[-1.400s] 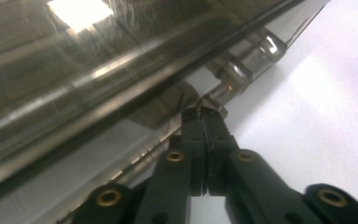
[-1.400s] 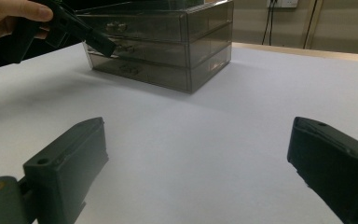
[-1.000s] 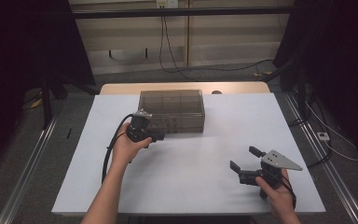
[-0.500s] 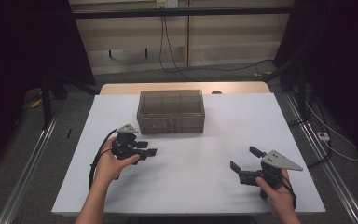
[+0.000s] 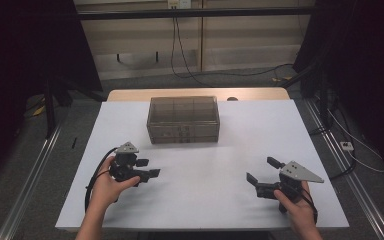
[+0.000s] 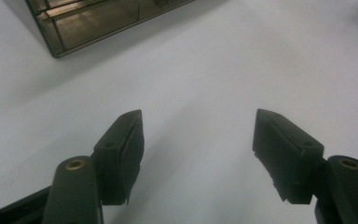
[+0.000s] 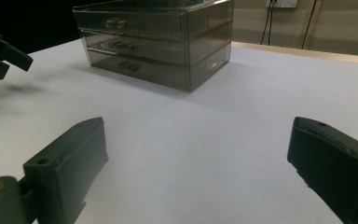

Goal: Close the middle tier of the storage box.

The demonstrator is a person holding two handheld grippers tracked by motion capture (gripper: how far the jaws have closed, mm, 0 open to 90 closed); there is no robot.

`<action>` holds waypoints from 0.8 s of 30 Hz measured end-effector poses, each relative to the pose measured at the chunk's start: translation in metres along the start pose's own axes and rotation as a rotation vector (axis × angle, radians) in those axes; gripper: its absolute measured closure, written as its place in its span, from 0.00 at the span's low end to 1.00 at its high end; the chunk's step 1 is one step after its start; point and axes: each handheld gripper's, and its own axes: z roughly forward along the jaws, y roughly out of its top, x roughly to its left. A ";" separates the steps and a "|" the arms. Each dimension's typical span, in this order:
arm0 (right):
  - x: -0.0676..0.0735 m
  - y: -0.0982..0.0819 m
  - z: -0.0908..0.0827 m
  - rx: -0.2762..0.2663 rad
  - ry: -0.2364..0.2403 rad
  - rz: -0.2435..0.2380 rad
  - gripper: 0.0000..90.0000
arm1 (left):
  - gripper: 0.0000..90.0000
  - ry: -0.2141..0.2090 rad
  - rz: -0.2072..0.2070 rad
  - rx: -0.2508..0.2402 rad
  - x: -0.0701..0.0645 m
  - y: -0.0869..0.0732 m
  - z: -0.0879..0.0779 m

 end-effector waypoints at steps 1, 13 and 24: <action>0.000 0.000 0.000 0.000 0.000 -0.001 0.05 | 0.37 0.002 -0.006 -0.005 0.000 -0.002 -0.001; 0.001 0.000 0.001 0.002 0.001 -0.009 0.05 | 0.31 0.025 -0.006 -0.009 0.003 -0.016 -0.014; 0.001 0.000 0.001 0.005 0.002 -0.010 0.05 | 0.26 0.037 -0.017 -0.031 0.008 -0.025 -0.022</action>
